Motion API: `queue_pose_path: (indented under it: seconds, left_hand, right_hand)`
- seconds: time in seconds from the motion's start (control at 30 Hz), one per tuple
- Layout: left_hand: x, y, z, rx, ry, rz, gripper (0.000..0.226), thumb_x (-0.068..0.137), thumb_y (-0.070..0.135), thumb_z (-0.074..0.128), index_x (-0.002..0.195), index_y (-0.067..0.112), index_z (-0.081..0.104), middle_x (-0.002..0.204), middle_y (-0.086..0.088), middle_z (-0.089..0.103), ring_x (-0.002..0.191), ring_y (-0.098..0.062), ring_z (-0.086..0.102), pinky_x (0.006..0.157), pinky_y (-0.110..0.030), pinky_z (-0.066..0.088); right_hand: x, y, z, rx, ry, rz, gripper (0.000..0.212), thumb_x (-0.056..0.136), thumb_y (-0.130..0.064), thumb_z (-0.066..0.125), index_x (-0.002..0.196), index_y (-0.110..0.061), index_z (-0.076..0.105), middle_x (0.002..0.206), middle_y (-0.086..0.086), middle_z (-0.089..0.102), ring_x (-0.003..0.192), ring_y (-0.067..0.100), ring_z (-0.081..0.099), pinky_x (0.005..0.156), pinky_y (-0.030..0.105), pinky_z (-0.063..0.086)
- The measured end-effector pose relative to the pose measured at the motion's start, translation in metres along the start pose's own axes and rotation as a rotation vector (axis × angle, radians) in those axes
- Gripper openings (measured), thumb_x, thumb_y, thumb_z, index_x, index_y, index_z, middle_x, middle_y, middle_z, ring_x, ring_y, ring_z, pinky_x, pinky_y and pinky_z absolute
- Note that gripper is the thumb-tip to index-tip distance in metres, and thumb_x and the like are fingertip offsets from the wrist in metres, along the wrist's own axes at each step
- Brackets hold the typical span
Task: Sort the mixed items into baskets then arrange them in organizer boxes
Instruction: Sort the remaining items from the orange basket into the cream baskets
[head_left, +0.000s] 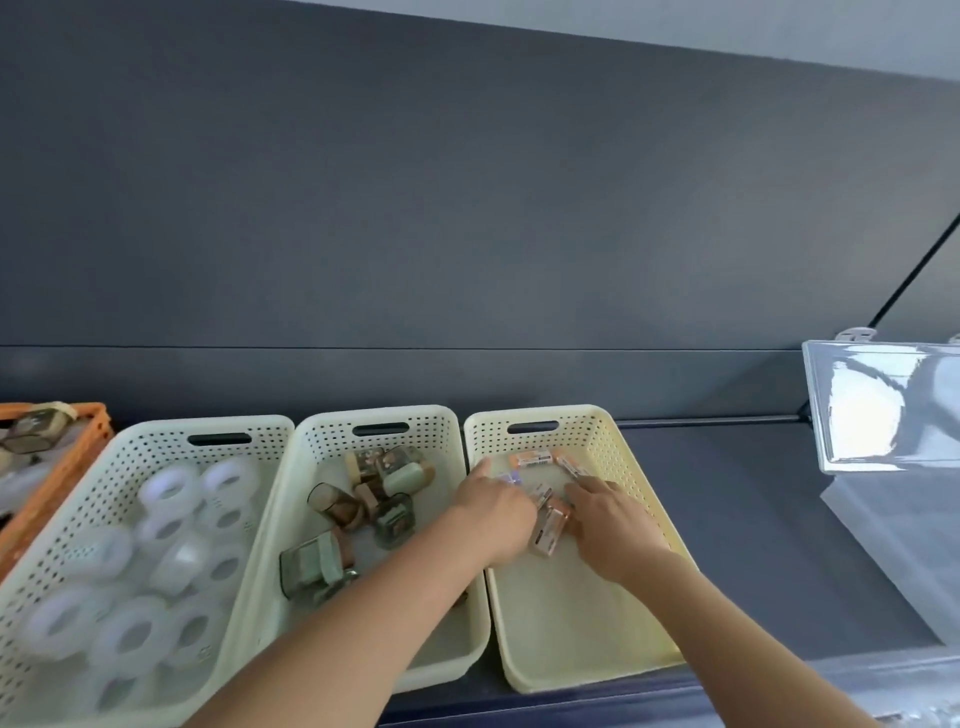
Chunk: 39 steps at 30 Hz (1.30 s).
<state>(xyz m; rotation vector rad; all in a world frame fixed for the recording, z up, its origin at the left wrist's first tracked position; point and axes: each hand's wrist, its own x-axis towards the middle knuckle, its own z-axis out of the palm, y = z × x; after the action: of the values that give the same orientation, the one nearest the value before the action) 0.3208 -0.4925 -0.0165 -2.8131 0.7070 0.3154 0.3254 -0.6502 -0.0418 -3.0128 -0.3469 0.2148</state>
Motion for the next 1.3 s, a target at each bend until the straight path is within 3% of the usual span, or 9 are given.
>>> queue_pose_path:
  seconds: [0.17,0.3,0.4,0.6,0.9,1.0,1.1,1.3]
  left_hand:
    - [-0.005,-0.001,-0.006,-0.014,-0.006,0.009,0.035,0.090,0.005,0.042,0.120,0.012,0.058,0.120,-0.006,0.061,0.118,-0.024,0.052,0.115,-0.046,0.013]
    - [-0.023,-0.017,-0.005,-0.124,0.224,-0.025,0.028,0.087,0.003,0.049,0.110,0.009,0.063,0.108,-0.008,0.060,0.106,-0.026,0.053,0.104,-0.041,0.033]
    - [-0.028,-0.024,-0.007,-0.162,0.395,-0.039,0.027,0.089,0.008,0.054,0.115,0.009,0.062,0.110,-0.006,0.060,0.108,-0.024,0.051,0.100,-0.036,0.039]
    - [-0.075,-0.071,-0.010,-0.150,0.513,-0.292,0.017,0.089,0.009,0.053,0.103,0.014,0.061,0.104,0.001,0.058,0.102,-0.020,0.050,0.087,-0.033,0.045]
    - [-0.195,-0.159,0.018,-0.054,0.449,-0.619,0.023,0.086,0.011,0.053,0.105,0.020,0.060,0.105,0.003,0.058,0.104,-0.019,0.053,0.086,-0.031,0.042]
    - [-0.237,-0.186,0.033,-0.063,0.422,-0.692,0.017,0.084,0.011,0.052,0.096,0.020,0.060,0.100,0.002,0.057,0.099,-0.020,0.054,0.073,-0.028,0.036]
    - [-0.274,-0.214,0.051,-0.049,0.384,-0.748,0.023,0.085,0.010,0.051,0.103,0.019,0.063,0.105,0.001,0.058,0.096,-0.022,0.056,0.065,-0.030,0.038]
    - [-0.329,-0.272,0.089,-0.123,0.360,-0.815,0.024,0.088,0.010,0.049,0.106,0.020,0.062,0.106,-0.001,0.061,0.100,-0.023,0.057,0.071,-0.032,0.045]
  right_hand:
    - [0.006,-0.002,-0.001,-0.027,-0.002,-0.040,0.033,0.092,-0.017,0.047,0.124,-0.024,0.050,0.127,-0.001,0.049,0.116,0.023,0.046,0.092,0.035,0.047]
    - [0.015,-0.023,-0.011,-0.025,0.068,-0.119,0.036,0.092,-0.018,0.047,0.127,-0.023,0.051,0.129,0.000,0.051,0.116,0.022,0.049,0.093,0.033,0.045]
    - [0.017,-0.031,-0.019,-0.029,0.170,-0.125,0.038,0.088,-0.019,0.048,0.126,-0.025,0.055,0.122,-0.002,0.057,0.113,0.020,0.051,0.091,0.030,0.043]
    - [0.028,-0.073,-0.033,-0.007,0.313,-0.254,0.031,0.090,-0.027,0.049,0.119,-0.023,0.060,0.115,-0.001,0.062,0.109,0.021,0.054,0.086,0.031,0.044]
    - [0.034,-0.209,-0.037,0.044,0.311,-0.560,0.031,0.091,-0.030,0.049,0.119,-0.022,0.061,0.117,0.000,0.061,0.109,0.022,0.054,0.090,0.033,0.044]
    - [0.031,-0.263,-0.034,0.041,0.284,-0.648,0.030,0.091,-0.031,0.050,0.117,-0.021,0.061,0.116,0.001,0.061,0.109,0.023,0.053,0.091,0.034,0.044]
    - [0.029,-0.316,-0.030,0.065,0.257,-0.703,0.028,0.091,-0.032,0.050,0.114,-0.022,0.062,0.112,0.000,0.060,0.108,0.023,0.053,0.089,0.035,0.044]
    - [0.031,-0.411,-0.017,0.051,0.218,-0.779,0.028,0.091,-0.032,0.050,0.113,-0.020,0.062,0.109,0.002,0.060,0.107,0.024,0.053,0.086,0.034,0.047]
